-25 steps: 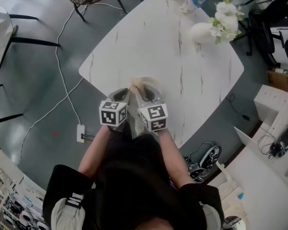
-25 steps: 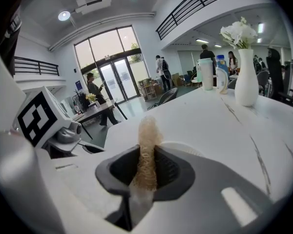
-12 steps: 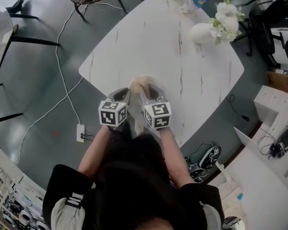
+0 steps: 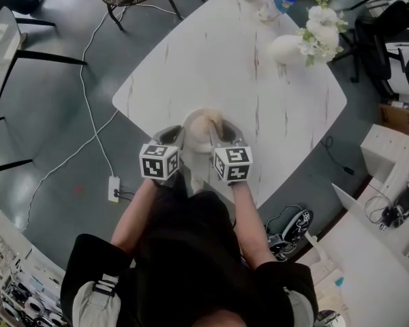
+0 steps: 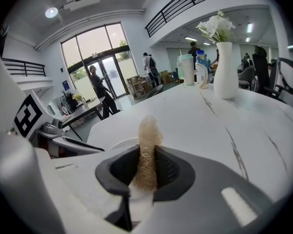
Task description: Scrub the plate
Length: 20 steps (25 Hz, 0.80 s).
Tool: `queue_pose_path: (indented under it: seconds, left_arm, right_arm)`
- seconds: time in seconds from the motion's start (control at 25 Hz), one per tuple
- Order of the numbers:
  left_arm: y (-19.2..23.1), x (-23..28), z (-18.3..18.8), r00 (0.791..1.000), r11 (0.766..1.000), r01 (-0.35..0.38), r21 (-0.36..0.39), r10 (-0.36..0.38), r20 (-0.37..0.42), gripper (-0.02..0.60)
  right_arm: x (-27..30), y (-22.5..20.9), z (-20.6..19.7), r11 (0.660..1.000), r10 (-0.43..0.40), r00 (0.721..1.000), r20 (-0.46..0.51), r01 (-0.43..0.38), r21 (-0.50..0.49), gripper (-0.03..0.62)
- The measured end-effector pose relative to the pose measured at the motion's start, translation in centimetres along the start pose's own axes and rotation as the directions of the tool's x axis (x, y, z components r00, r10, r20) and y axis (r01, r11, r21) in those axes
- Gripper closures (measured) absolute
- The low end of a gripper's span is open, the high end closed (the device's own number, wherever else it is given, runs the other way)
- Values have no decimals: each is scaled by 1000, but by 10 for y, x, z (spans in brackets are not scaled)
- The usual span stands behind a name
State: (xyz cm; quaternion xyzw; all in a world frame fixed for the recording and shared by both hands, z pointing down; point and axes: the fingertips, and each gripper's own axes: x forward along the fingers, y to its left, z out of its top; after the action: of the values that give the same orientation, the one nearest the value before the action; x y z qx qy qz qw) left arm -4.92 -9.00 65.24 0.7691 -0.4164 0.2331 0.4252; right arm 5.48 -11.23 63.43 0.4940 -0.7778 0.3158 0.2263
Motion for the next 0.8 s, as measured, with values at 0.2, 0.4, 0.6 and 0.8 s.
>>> queue_pose_path:
  seconds: [0.2, 0.4, 0.6, 0.8]
  left_arm:
    - [1, 0, 0, 1000, 1000, -8, -4, 8, 4, 540]
    - [3, -3, 1, 1000, 1000, -17, -9, 17, 13, 541]
    - [3, -2, 2, 1000, 1000, -24, -12, 24, 17, 541]
    - [4, 0, 1, 999, 999, -30, -16, 31, 16, 541]
  right_arm:
    - [-7, -19, -4, 1000, -30, 1000, -5, 30, 1, 520]
    - [-14, -36, -6, 998, -53, 999, -5, 54, 24, 520]
    - [-15, -38, -7, 998, -52, 999, -7, 52, 31, 520]
    - [-13, -38, -6, 999, -45, 999, -8, 46, 25, 520]
